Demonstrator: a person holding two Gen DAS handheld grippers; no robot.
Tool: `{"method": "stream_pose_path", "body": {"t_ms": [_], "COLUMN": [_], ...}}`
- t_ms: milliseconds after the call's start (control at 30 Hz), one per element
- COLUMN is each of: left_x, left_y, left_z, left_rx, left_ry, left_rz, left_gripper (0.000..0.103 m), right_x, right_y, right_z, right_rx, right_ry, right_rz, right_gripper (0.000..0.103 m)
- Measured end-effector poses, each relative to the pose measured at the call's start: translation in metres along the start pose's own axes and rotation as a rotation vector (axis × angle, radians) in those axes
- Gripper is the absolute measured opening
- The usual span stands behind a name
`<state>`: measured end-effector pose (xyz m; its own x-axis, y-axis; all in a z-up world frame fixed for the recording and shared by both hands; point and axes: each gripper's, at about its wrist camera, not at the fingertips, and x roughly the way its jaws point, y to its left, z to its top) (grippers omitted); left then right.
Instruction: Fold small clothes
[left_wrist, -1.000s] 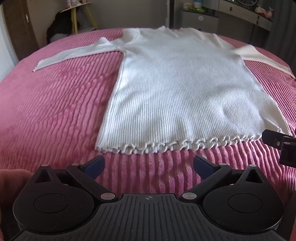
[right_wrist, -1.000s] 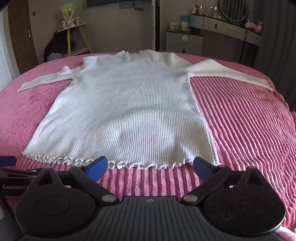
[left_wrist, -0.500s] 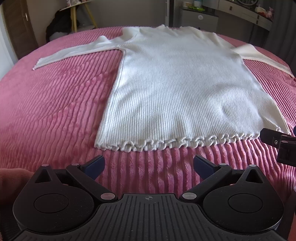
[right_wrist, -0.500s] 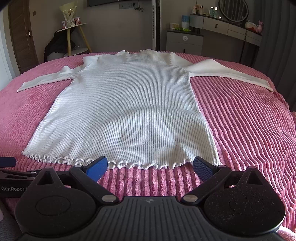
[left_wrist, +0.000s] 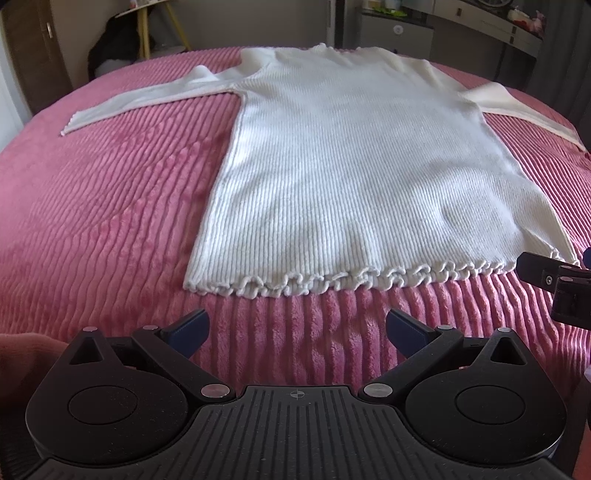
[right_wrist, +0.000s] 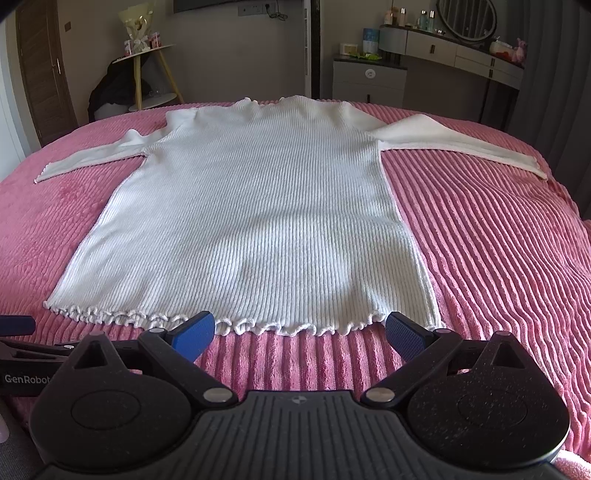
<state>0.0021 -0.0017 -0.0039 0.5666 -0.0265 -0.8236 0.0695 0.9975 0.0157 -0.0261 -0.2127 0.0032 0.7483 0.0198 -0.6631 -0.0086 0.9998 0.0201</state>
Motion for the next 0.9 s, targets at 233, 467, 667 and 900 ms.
{"method": "stream_pose_path", "body": {"t_ms": [233,467,667,900], "left_x": [0.0011,0.0021,0.0024,0.0029], "left_y": [0.0006,0.0012,0.0014,0.002], "left_z": [-0.0006,-0.0015,-0.0018,-0.0018], "left_rx": [-0.002,-0.006,-0.008,-0.011], "left_ry": [0.003,0.006,0.008,0.012], "left_rz": [-0.003,-0.004,-0.004,-0.005], "left_gripper": [0.103,0.103,0.103,0.103], "right_x": [0.0017,0.0022,0.0031,0.0037], "right_y": [0.0009,0.0021,0.002,0.0028], "right_z": [-0.0004,-0.0003,0.0001,-0.0001], "right_rx": [0.0,-0.005,-0.005,-0.005], "right_ry": [0.003,0.008,0.016,0.018], "right_rz": [0.002,0.009,0.019,0.018], "right_gripper": [0.099,0.099,0.099,0.099]}}
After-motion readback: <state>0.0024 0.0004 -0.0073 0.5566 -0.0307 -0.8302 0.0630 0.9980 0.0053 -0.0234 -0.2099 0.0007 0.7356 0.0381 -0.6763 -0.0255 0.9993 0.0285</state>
